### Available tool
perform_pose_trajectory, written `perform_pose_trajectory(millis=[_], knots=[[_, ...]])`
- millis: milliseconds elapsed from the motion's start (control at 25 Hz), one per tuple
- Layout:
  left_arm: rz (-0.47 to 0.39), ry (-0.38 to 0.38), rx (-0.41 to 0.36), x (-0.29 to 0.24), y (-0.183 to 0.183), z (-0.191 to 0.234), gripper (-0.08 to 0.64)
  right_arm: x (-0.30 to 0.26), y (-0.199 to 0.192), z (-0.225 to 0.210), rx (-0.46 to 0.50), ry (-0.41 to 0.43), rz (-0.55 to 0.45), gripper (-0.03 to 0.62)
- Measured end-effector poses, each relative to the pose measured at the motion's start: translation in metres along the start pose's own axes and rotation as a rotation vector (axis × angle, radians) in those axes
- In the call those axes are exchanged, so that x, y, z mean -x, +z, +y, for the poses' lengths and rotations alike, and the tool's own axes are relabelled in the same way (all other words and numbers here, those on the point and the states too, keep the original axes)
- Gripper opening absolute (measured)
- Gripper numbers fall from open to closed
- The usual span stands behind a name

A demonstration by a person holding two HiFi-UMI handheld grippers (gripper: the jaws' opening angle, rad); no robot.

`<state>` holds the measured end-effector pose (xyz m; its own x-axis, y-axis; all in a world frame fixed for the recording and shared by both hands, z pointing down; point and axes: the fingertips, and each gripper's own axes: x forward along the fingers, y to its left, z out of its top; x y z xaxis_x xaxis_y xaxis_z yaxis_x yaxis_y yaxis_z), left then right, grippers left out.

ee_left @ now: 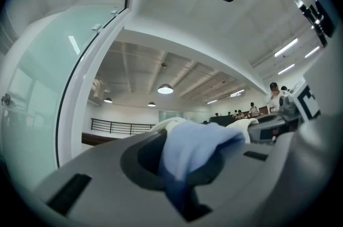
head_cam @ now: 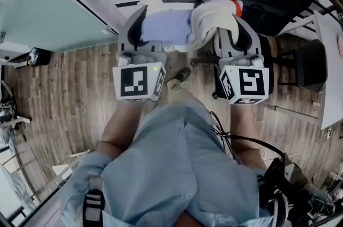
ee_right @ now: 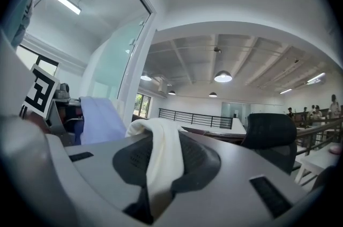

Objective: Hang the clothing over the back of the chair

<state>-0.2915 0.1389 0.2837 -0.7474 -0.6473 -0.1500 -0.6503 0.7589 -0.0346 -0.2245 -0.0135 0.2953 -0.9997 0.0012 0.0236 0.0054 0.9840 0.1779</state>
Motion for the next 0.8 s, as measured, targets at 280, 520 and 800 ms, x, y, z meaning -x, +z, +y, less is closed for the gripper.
perform_pose_trajectory(millis=[280, 520, 800], knots=[[0.02, -0.06, -0.008, -0.081, -0.017, -0.002, 0.041, -0.055, -0.013, -0.045, -0.009, -0.044, 0.024, 0.069], [0.042, -0.113, -0.007, -0.173, -0.048, 0.014, 0.041, -0.132, -0.033, -0.085, -0.024, -0.084, 0.041, 0.069], [0.005, -0.155, -0.001, -0.228, -0.031, 0.01, 0.041, -0.159, -0.016, -0.117, 0.004, -0.125, 0.03, 0.069]])
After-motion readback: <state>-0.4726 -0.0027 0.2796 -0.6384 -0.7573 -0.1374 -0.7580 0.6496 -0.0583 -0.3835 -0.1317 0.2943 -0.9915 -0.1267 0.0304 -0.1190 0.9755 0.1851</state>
